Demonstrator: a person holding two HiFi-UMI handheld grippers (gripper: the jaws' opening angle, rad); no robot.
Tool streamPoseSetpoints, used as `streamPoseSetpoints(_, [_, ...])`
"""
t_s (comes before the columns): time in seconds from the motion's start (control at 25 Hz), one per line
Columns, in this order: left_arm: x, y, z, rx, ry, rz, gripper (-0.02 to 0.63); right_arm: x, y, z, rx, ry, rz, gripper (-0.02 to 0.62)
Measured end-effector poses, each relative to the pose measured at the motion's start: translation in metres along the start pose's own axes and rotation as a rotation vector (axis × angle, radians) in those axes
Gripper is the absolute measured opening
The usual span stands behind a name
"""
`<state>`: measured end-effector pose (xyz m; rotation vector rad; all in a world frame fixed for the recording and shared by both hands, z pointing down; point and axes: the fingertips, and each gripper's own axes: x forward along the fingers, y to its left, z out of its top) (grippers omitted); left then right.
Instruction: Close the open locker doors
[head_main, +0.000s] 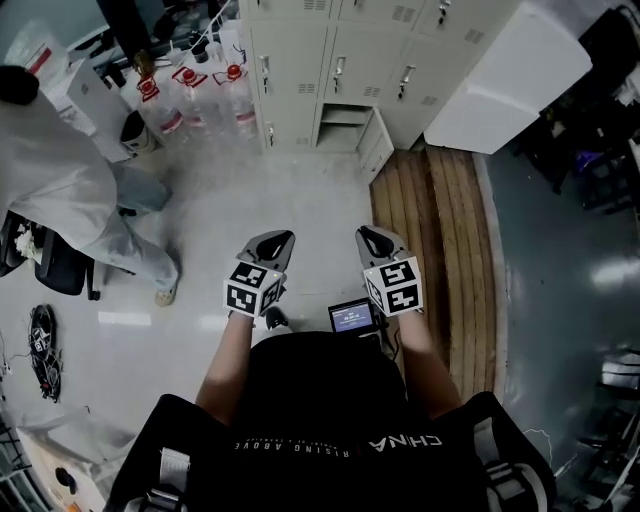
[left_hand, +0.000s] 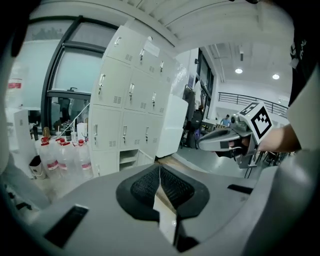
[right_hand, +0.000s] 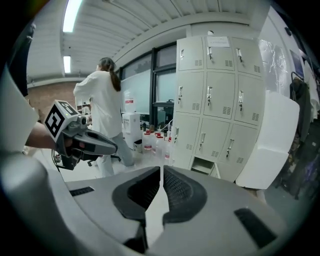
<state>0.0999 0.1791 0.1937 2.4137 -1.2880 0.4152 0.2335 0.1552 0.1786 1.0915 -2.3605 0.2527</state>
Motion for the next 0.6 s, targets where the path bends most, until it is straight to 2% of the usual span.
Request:
streamPoseSetpoints(0.24, [0.025, -0.046, 0.005, 0.051, -0.004, -0.034, 0.021, -0.022, -0.037, -0.02, 0.03, -0.002, -0.032, 0.044])
streamPoseSetpoints(0.6, [0.037, -0.063, 0.012, 0.093, 0.023, -0.037, 0.021, -0.029, -0.054, -0.021, 0.032, -0.02, -0.035, 0.044])
